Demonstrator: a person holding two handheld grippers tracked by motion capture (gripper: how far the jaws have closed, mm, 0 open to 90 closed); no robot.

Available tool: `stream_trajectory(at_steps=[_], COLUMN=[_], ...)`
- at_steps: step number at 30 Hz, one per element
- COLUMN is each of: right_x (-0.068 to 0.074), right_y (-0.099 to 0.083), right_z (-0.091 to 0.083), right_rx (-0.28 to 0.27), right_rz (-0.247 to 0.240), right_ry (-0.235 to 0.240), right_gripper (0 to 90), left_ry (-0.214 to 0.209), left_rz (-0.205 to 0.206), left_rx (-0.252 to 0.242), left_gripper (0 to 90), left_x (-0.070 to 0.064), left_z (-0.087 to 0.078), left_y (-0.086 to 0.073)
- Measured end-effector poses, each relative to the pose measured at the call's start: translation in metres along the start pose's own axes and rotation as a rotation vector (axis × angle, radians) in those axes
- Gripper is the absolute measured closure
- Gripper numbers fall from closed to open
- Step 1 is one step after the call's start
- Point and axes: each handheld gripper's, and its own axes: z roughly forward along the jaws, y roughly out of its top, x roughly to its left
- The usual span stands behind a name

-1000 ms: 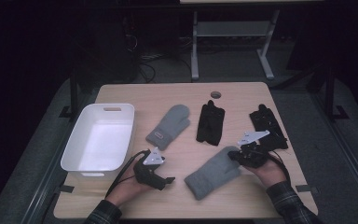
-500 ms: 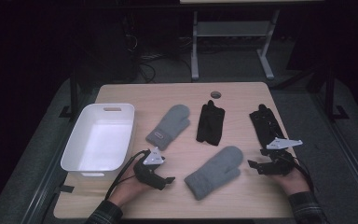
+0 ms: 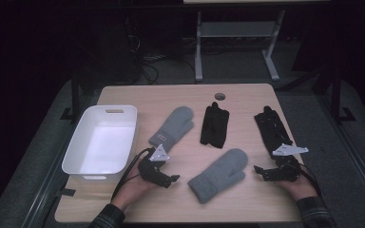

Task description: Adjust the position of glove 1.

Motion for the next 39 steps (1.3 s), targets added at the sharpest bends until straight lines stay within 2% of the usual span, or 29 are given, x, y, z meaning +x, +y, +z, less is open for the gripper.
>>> stream_trajectory(at_steps=[7,12,18,21,23,29,32,35,39], right_x=[0.000,0.000,0.000,0.000,0.000,0.000,0.000,0.000,0.000], right_y=[0.000,0.000,0.000,0.000,0.000,0.000,0.000,0.000,0.000], right_z=[0.001,0.001,0.001,0.001,0.001,0.001,0.001,0.001,0.001], right_rx=[0.006,0.006,0.007,0.007,0.006,0.006,0.006,0.006,0.006], right_rz=[-0.006,-0.008,-0.009,-0.009,-0.008,-0.008,-0.008,-0.012,-0.010], right_ry=[0.009,0.009,0.009,0.009,0.010,0.009,0.010,0.009,0.009], right_gripper=[10.1,10.1,10.1,10.1,10.1,10.1,10.1,10.1,10.1], left_ry=[0.025,0.072,0.138,0.162,0.181,0.215,0.239,0.246,0.255], left_rz=[-0.049,-0.066,-0.064,-0.079,-0.076,-0.114,-0.124,-0.159,-0.184], left_rx=[-0.009,-0.014,-0.024,-0.036,-0.039,-0.037,-0.018,-0.011,0.021], left_gripper=[13.3,13.5,13.4,13.5,13.5,13.7,14.2,14.2,14.4], left_x=[0.009,0.023,0.043,0.054,0.061,0.085,0.096,0.106,0.115], left_z=[0.001,0.004,0.012,0.017,0.020,0.027,0.033,0.040,0.052], left_y=[0.021,0.039,0.061,0.069,0.073,0.084,0.088,0.088,0.086])
